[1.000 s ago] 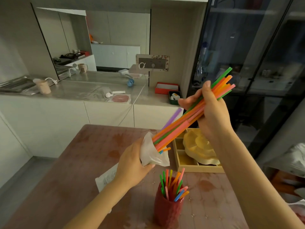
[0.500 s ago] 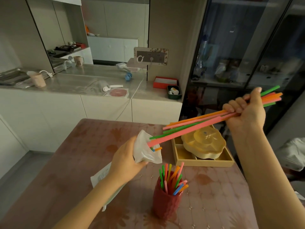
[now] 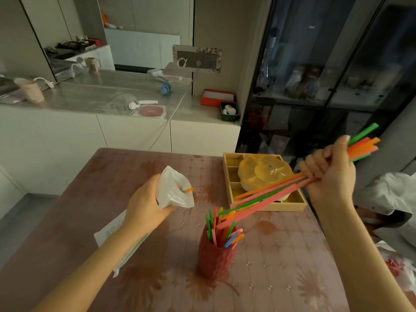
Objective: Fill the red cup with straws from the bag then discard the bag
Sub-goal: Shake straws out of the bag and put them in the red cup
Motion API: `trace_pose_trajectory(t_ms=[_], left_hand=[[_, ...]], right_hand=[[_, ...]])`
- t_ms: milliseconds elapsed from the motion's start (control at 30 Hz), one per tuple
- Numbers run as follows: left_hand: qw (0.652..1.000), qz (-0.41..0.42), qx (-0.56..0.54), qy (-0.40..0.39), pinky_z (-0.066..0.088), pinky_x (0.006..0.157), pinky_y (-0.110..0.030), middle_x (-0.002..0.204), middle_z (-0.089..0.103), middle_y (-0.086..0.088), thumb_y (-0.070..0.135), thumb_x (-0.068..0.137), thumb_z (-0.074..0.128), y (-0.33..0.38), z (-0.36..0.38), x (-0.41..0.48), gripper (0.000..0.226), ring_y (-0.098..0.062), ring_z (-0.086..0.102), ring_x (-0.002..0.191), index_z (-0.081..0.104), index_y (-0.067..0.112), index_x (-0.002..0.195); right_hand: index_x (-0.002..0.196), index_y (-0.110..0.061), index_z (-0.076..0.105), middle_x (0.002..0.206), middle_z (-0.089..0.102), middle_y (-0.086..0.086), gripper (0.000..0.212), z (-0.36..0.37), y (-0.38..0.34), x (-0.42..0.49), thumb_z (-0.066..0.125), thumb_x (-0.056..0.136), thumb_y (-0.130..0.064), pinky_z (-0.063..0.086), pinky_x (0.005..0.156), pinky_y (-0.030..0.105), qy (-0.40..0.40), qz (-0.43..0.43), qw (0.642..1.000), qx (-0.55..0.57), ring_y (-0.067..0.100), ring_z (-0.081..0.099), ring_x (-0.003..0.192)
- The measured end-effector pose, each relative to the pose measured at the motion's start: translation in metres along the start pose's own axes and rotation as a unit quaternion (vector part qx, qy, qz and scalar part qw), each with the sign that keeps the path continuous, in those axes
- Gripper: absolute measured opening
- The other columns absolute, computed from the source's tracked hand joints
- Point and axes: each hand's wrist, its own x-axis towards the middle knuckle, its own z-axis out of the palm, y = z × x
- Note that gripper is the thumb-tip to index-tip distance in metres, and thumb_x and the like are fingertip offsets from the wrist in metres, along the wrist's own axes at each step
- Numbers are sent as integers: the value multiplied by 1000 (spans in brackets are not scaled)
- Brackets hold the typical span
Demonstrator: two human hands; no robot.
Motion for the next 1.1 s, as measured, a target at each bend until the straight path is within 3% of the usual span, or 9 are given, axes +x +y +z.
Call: trace_pose_trajectory(t_ms=[133, 233, 333, 667, 867, 1000, 1100], left_hand=[[1000, 8, 6, 0, 38, 65, -25, 106, 65, -2, 22, 61, 84, 2, 4, -1, 69, -23, 62, 90, 50, 12, 120], [1000, 19, 14, -3, 38, 66, -23, 109, 64, -1, 23, 62, 83, 3, 7, -3, 66, -22, 62, 93, 51, 14, 119], [1000, 13, 27, -8, 38, 69, -23, 113, 63, -1, 26, 62, 82, 3, 10, -3, 67, -21, 62, 96, 50, 16, 120], [999, 12, 40, -19, 40, 71, -19, 114, 63, 1, 34, 66, 79, 5, 12, 1, 66, -17, 62, 97, 47, 20, 122], [999, 28, 38, -20, 42, 67, -19, 112, 63, 2, 33, 65, 80, 4, 12, 5, 66, -17, 63, 95, 48, 19, 121], [999, 31, 21, 0, 34, 60, -10, 111, 64, -2, 24, 62, 83, 11, 10, 5, 71, -18, 62, 92, 48, 14, 122], [999, 33, 11, 4, 34, 60, -11, 110, 64, -3, 24, 61, 84, 13, 10, 6, 75, -15, 59, 90, 45, 14, 125]], right_hand=[[57, -15, 41, 41, 32, -7, 44, 23, 7, -21, 49, 92, -40, 27, 37, 19, -133, 3, 988, -79, 8, 27, 34], [52, -15, 42, 40, 36, -5, 44, 35, 19, -35, 53, 85, -42, 27, 38, 21, -256, 15, 957, -133, 11, 30, 34], [52, -8, 39, 43, 34, 4, 52, 42, 34, -44, 52, 90, -42, 28, 39, 26, -334, 19, 928, -161, 18, 29, 35], [51, -12, 41, 42, 37, -2, 45, 66, 30, -51, 50, 88, -37, 29, 39, 26, -345, 48, 918, -186, 12, 32, 34], [55, -11, 40, 44, 34, 0, 42, 72, 42, -52, 51, 84, -39, 26, 40, 29, -300, 67, 927, -214, 14, 30, 37], [53, -15, 47, 43, 45, -5, 44, 59, 76, -54, 50, 94, -31, 41, 47, 29, -296, 88, 897, -318, 13, 43, 39], [62, -11, 60, 56, 61, -4, 36, 43, 95, -63, 54, 91, -32, 50, 58, 18, -297, 125, 862, -391, 6, 59, 52]])
